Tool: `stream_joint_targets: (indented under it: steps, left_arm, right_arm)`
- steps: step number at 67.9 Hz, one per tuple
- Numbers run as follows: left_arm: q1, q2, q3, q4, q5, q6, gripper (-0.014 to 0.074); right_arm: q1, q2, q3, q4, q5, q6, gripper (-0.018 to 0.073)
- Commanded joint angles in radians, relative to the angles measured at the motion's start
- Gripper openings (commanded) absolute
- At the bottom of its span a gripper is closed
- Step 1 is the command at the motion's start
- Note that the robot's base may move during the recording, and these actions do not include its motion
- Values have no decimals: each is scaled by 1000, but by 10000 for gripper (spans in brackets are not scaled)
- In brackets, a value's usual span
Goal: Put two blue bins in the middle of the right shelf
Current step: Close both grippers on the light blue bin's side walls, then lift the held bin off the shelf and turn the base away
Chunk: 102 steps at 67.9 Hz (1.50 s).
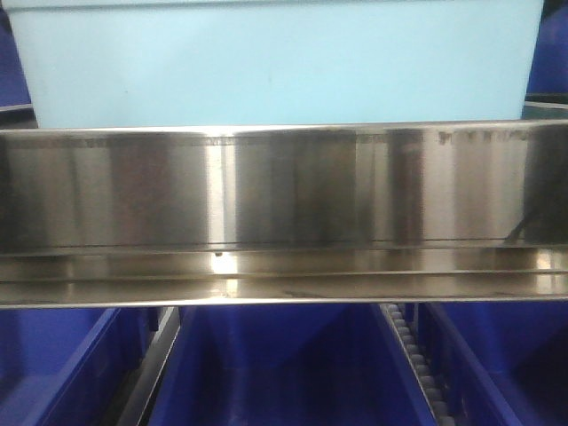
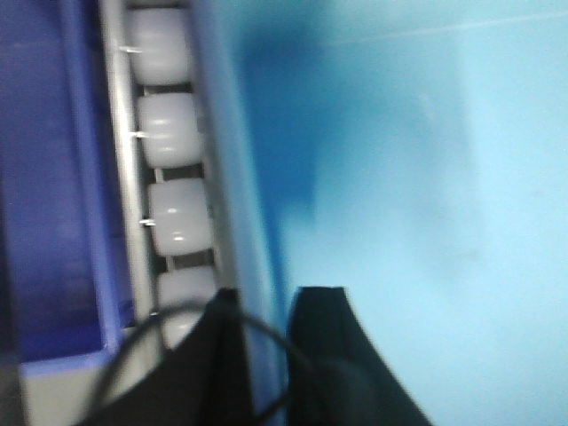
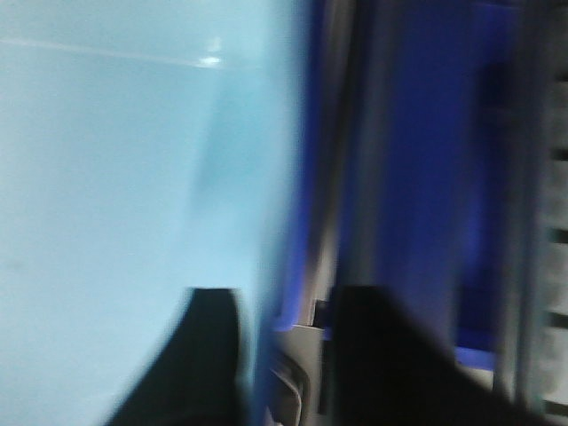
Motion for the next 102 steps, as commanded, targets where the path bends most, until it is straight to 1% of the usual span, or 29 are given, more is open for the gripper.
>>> stream_joint_targets:
  steps: [1, 2, 3, 7, 27, 42, 56, 69, 78, 85, 102]
  left_arm:
    - [0, 0, -7, 8, 6, 0, -111]
    - [0, 0, -7, 0, 6, 0, -111]
    - [0, 0, -7, 0, 6, 0, -111]
    - [0, 0, -7, 0, 6, 0, -111]
    - [0, -15, -18, 0, 6, 0, -111]
    - [-3, -73, -38, 0, 6, 0, -111]
    - [-10, -133, -120, 0, 6, 0, -111]
    - [-16, -170, -218, 0, 6, 0, -111]
    - [-34, -180, -283, 0, 6, 0, -111]
    - [-45, -185, -311, 0, 6, 0, -111]
    - [-45, -185, -313, 11, 6, 0, -111]
  right_arm:
    - [-6, -4, -5, -39, -5, 12, -128]
    - [-6, -4, -5, -39, -5, 12, -159]
    - [-6, -4, -5, -39, -5, 12, -171]
    - [-6, -4, -5, -39, -5, 12, -152]
    - [-6, -32, -5, -39, -6, 12, -153]
    - [-6, -125, -7, -39, -66, 12, -153]
    - [-6, -212, -9, -41, -115, 12, -153]
    - [-6, -291, -9, -41, -189, 12, -153]
    - [-6, -341, -9, -41, -248, 12, -153]
    - [-6, -358, -25, -41, -251, 12, -153]
    - [-6, -362, -44, -41, -243, 12, -153]
